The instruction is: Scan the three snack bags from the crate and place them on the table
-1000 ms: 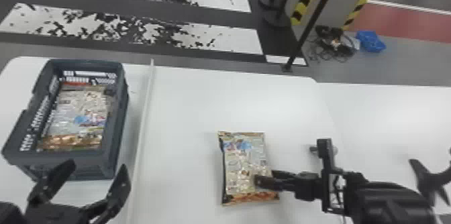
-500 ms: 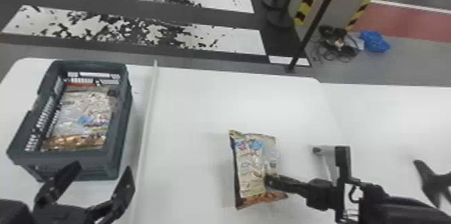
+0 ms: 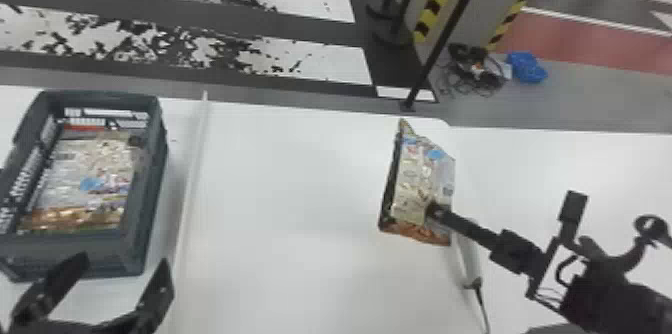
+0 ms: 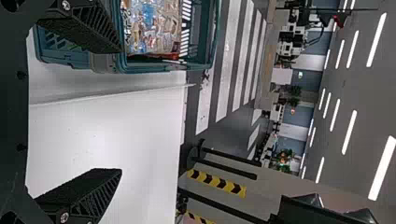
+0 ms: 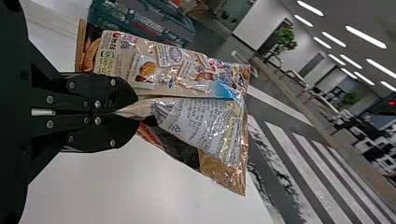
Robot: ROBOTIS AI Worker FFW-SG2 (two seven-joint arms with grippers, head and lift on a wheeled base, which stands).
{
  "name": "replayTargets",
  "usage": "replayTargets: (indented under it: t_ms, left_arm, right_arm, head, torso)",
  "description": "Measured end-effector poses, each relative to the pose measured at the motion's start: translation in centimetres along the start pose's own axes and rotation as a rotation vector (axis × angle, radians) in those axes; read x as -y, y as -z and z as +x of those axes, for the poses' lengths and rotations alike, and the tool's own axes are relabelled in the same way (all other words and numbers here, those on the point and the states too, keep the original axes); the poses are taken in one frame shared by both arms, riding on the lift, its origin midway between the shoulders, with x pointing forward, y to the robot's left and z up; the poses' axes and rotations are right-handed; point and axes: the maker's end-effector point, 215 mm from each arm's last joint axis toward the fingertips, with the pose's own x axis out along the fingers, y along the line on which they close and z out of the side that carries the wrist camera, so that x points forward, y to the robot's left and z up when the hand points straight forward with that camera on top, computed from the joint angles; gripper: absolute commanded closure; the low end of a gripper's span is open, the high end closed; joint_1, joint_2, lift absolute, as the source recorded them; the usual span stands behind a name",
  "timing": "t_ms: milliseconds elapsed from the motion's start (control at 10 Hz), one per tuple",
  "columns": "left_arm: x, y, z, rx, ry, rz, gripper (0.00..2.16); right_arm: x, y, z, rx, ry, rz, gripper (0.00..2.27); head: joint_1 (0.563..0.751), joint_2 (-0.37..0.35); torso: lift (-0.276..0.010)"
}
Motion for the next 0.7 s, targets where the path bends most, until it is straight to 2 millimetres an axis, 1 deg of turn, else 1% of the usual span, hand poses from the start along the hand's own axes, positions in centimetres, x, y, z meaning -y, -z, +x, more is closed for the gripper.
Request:
replayTargets:
  t_ms: [100,200,300,400,500,600,700]
  left_arm:
    - [0.0,0.2,0.0,-0.006,0.001,0.0,0.09]
    - [0.0,0.3,-0.1,-0.009,0.003,0.001,0.09]
    - [0.0,0.3,-0.1,-0.011,0.004,0.002,0.09]
    - [-0.1,0.5,-0.1,-0.012,0.004,0.001,0.09]
    - [-0.1,0.6,-0.1,-0.015,0.004,0.001,0.09]
    - [-0.1,0.7,-0.1,-0.017,0.005,0.001,0.09]
    - [0.0,0.7,-0.2,-0.018,0.008,0.001,0.09]
  right_arm:
    - [1.7,-4.1,-2.0,0.114,0.051,0.017,2.14]
    - [4.7,-7.6,-4.0,0.21,0.139,0.036,2.14]
    - [9.1,-10.6,-6.2,0.301,0.262,0.056,2.14]
    - [14.4,-13.0,-9.4,0.387,0.436,0.061,2.14]
    - [19.2,-14.6,-13.0,0.467,0.619,0.062,2.14]
    - [22.8,-15.4,-16.6,0.544,0.784,0.049,2.14]
    - [24.8,-15.9,-19.5,0.615,0.906,0.001,2.14]
  head:
    - [0.695,-0.35]
    - [0.695,-0.35]
    - [0.695,-0.35]
    - [0.695,-0.35]
    - [0.695,-0.35]
    - [0.695,-0.35]
    - [0.695,-0.35]
  torso:
    - [-0.037]
    - [-0.037]
    - [-0.037]
    - [-0.037]
    - [-0.037]
    - [-0.037]
    - [-0.037]
